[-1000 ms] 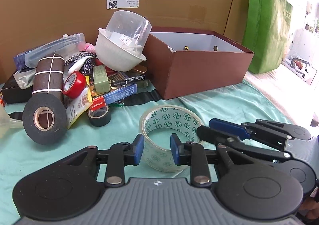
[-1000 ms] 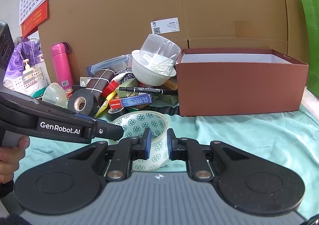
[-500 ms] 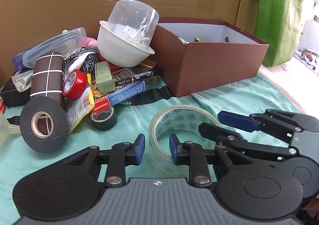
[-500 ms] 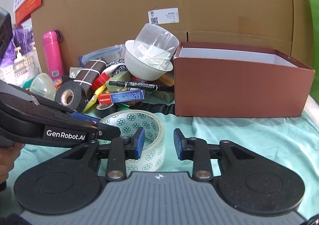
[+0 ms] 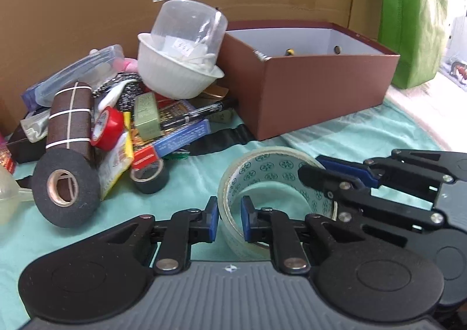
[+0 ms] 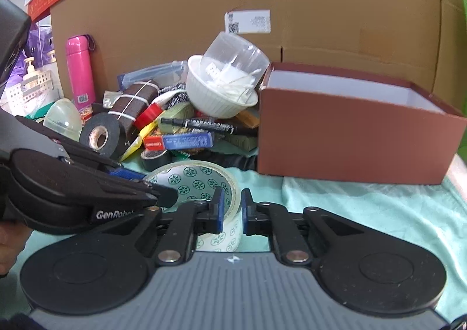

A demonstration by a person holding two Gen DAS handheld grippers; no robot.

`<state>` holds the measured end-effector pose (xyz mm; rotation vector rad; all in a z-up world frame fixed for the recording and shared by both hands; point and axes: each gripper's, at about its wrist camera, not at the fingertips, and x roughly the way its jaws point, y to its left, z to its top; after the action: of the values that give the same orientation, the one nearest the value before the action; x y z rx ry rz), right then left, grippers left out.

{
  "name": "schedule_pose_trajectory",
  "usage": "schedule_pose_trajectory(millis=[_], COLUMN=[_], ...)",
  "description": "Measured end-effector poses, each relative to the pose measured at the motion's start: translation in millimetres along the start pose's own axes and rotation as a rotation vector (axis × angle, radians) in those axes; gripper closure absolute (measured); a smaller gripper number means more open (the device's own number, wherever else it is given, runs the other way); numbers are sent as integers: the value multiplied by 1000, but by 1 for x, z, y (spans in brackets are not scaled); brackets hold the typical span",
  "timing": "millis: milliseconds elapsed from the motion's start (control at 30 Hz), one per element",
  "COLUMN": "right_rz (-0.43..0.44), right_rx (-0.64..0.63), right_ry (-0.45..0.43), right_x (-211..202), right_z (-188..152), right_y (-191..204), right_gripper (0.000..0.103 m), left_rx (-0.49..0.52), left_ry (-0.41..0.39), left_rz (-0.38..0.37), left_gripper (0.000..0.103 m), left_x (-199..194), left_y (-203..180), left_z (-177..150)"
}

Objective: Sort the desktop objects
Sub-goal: 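Lift the tape roll with the left gripper and carry it to the brown box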

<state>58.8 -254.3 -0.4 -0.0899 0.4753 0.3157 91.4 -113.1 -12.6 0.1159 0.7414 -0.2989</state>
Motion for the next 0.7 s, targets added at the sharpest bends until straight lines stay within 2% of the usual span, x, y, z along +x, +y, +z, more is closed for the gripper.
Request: schedule_pose_trajectory(millis=[167, 300, 500, 700], right_rz=[-24, -72, -145, -196], right_rx=[23, 2, -28, -1], right_ry=[-61, -145, -258, -297], right_x=[-18, -39, -60, -57], right_z=[9, 27, 63, 97], right_y=[-16, -29, -56, -98], right_gripper=[96, 96, 96, 96], left_rx=[-8, 17, 69, 85], left_ry=[-19, -92, -203, -223], left_rz=[-34, -48, -44, -60], left_gripper=[88, 88, 88, 88], left_x=[-9, -25, -42, -32], left_y=[-14, -32, -60, -86], left_z=[14, 36, 82, 133])
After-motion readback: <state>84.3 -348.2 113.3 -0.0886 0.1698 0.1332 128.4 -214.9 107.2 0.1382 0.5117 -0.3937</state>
